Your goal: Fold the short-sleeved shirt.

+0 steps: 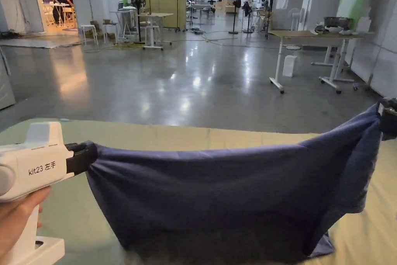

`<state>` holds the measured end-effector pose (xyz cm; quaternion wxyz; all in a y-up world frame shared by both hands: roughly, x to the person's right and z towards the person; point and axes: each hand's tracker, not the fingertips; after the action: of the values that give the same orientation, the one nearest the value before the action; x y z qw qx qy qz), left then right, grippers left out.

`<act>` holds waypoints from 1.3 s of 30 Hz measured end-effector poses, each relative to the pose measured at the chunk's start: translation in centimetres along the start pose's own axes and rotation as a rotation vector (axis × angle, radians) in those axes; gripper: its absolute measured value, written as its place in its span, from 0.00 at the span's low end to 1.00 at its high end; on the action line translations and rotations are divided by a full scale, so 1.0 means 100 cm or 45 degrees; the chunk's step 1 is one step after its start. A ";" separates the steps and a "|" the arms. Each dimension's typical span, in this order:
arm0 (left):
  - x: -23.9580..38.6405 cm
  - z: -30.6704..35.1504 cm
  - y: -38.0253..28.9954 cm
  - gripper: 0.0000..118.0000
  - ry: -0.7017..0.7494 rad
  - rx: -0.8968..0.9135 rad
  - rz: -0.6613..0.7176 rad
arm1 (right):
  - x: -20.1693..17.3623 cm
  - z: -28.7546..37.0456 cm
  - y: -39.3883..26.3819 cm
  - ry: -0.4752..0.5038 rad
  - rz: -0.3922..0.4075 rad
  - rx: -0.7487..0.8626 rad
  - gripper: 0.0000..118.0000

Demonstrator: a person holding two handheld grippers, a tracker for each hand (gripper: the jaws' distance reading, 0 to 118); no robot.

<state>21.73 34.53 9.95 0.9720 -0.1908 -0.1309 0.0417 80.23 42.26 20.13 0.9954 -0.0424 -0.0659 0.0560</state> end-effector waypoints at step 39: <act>-0.030 0.197 -0.274 0.63 0.186 -0.470 0.208 | 0.010 0.300 -0.282 -0.145 -0.427 -0.705 0.70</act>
<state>14.37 15.93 37.25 0.9208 -0.3782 -0.0495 0.0817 80.10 16.77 52.50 0.9361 -0.2967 -0.1403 -0.1264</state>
